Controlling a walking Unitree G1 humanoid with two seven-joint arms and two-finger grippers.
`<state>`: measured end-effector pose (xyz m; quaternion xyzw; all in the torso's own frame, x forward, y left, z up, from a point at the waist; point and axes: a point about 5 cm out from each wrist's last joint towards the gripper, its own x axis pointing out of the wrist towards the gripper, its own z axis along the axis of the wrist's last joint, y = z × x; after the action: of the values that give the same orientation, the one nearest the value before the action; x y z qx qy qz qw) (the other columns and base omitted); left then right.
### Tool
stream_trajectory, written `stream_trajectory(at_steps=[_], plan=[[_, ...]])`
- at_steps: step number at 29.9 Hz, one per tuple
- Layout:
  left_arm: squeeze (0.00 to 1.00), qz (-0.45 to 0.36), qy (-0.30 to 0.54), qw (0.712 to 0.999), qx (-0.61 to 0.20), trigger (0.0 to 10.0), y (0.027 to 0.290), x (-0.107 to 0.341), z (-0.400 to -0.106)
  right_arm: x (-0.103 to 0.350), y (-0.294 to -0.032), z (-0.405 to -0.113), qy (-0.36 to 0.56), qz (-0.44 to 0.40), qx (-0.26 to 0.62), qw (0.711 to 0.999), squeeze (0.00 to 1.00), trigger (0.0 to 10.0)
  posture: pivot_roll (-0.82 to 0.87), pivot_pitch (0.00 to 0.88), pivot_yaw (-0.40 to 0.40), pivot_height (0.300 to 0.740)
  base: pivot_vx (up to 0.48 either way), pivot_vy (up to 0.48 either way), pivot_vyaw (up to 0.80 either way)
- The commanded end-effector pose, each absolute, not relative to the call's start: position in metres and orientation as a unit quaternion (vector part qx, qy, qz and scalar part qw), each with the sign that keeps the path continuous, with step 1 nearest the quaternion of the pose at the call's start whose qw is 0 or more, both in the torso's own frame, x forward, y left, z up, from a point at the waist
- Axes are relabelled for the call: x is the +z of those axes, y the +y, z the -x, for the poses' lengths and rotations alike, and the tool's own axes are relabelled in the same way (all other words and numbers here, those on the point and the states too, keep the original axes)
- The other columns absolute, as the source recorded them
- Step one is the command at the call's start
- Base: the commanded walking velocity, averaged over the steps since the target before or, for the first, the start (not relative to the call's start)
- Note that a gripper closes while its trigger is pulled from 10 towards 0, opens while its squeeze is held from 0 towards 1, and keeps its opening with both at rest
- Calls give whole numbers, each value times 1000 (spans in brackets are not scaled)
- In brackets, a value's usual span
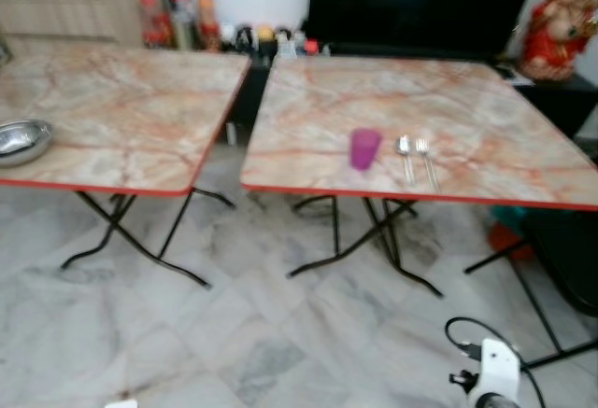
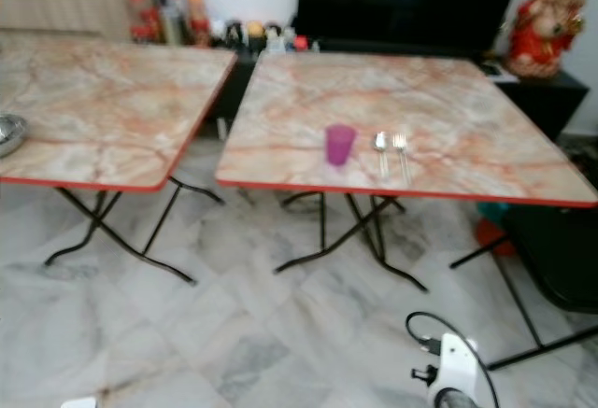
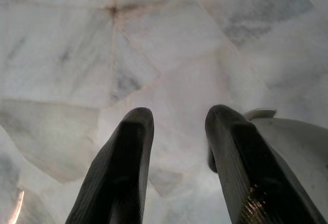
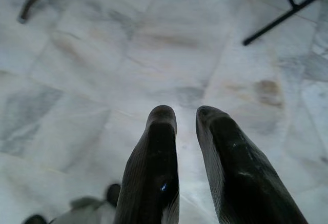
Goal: Setting the table
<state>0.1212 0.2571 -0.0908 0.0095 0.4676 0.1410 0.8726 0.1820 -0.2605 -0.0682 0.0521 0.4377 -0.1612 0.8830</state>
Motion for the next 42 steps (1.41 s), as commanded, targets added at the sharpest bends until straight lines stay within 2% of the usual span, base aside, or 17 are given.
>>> stream_trajectory(at_steps=[1, 8, 20, 42], plan=[[0, -8, 474, 871, 133, 10000, 254, -92, -123, -65, -266, -184, 429, -57, -175, 884, 0, 10000, 22, 0, -21, 732, 0, 0, 0], [0, 0, 476, 869, 138, 10000, 253, -93, -122, -67, -263, -182, 430, -61, -176, 883, 0, 10000, 22, 0, -22, 732, 0, 0, 0], [0, -4, 477, 868, 138, 10000, 254, -92, -122, -71, -268, -173, 445, -67, -193, 872, 0, 10000, 29, 0, -21, 732, 311, 0, 0], [0, -2, 478, 867, 140, 10000, 255, -91, -125, -72, -262, -174, 443, -87, -203, 869, 0, 10000, 33, 0, -18, 732, 327, 0, 0]])
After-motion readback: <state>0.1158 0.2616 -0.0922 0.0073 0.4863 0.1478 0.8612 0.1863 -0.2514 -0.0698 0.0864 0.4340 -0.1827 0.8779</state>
